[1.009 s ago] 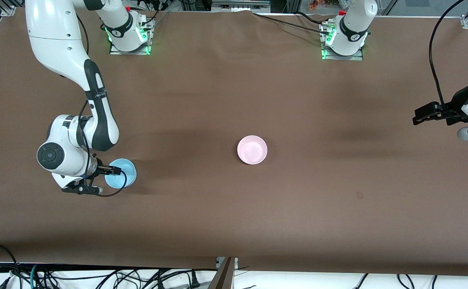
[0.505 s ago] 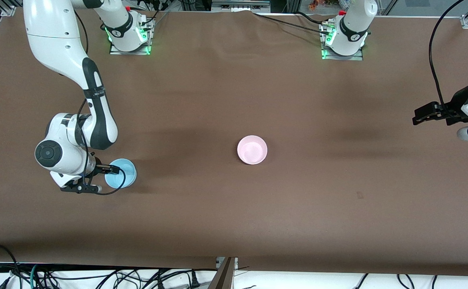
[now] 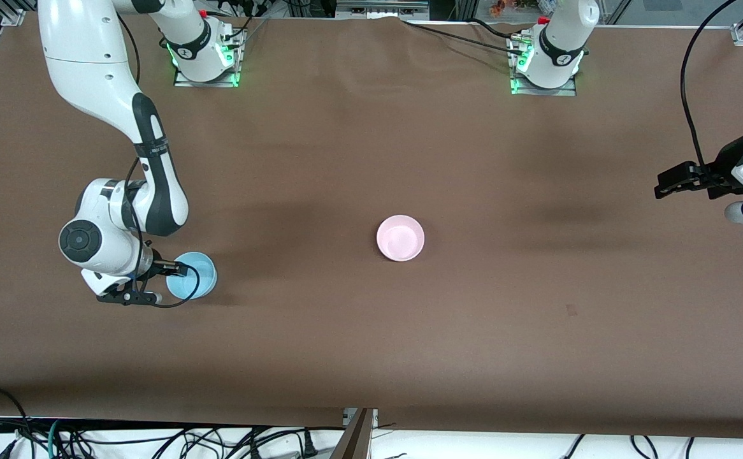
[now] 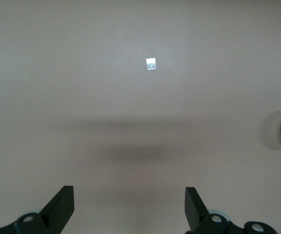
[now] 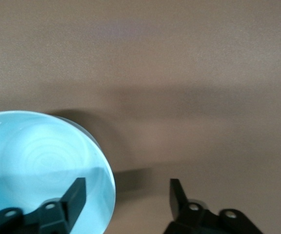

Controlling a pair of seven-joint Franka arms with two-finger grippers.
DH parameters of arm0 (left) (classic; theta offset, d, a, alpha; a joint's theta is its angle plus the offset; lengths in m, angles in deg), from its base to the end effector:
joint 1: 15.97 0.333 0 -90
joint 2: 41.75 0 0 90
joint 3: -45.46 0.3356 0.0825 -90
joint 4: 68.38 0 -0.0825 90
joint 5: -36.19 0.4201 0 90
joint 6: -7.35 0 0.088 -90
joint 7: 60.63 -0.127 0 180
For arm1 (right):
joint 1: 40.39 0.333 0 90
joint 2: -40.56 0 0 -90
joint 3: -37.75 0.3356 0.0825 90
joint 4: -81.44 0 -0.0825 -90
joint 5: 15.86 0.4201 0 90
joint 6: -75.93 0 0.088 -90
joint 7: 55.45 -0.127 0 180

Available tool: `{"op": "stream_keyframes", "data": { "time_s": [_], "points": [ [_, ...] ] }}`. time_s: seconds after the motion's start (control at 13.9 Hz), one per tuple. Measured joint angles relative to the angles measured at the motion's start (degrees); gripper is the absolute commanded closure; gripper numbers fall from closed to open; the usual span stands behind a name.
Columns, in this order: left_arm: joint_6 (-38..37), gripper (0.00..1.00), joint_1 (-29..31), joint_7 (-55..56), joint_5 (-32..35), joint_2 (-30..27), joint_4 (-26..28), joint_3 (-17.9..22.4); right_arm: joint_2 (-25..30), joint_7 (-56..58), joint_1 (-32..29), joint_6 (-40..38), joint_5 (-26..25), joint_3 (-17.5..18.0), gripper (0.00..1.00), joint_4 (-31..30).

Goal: Stack pink and blue bowls on white bowl
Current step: 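Grasp the blue bowl rim with the right gripper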

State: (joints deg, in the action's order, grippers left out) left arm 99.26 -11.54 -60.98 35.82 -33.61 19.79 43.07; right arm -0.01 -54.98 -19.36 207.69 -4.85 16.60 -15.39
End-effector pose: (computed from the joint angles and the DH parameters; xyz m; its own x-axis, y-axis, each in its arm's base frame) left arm 0.6334 0.0233 0.5561 0.9966 0.0296 -0.0765 0.0306 -0.9994 0.0128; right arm 0.7078 0.0261 0.1733 0.9978 -0.0518 -0.0417 -0.0475 -0.9939 0.0997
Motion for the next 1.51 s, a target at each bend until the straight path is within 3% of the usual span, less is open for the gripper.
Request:
{"op": "stream_keyframes", "data": {
  "time_s": [0.14, 0.29, 0.5, 0.65, 0.72, 1.23, 1.51],
  "points": [
    [0.00, 0.00, 0.04, 0.00, 0.00, 0.00, 0.00, 0.03, 0.00, -0.22, 0.00, 0.00, 0.89, 0.00, 0.49, 0.00],
    [0.00, 0.00, 0.04, 0.00, 0.00, 0.00, 0.00, 0.05, 0.00, -0.22, 0.00, 0.00, 1.72, 0.00, 0.60, 0.00],
    [0.00, 0.00, 0.02, 0.00, 0.00, 0.00, 0.00, 0.02, 0.00, -0.25, 0.00, 0.00, 1.87, 0.00, 0.76, -0.01],
    [0.00, 0.00, -0.08, 0.00, 0.00, 0.00, 0.00, -0.04, 0.00, -0.25, 0.00, 0.00, 1.89, 0.00, 0.97, -0.01],
    [0.00, 0.00, -0.14, 0.00, 0.00, 0.00, 0.00, -0.06, 0.01, -0.28, 0.00, 0.00, 1.92, 0.00, 1.00, -0.01],
    [0.00, 0.00, -0.24, 0.00, 0.00, 0.00, 0.00, -0.22, 2.83, -0.20, -0.18, -1.09, 2.32, -0.24, 1.00, 0.26],
    [0.00, 0.00, -0.25, 0.00, 0.00, 0.00, 0.00, -0.24, 3.73, -0.19, -0.13, -10.22, 2.32, -0.38, 1.00, 6.64]
  ]
}}
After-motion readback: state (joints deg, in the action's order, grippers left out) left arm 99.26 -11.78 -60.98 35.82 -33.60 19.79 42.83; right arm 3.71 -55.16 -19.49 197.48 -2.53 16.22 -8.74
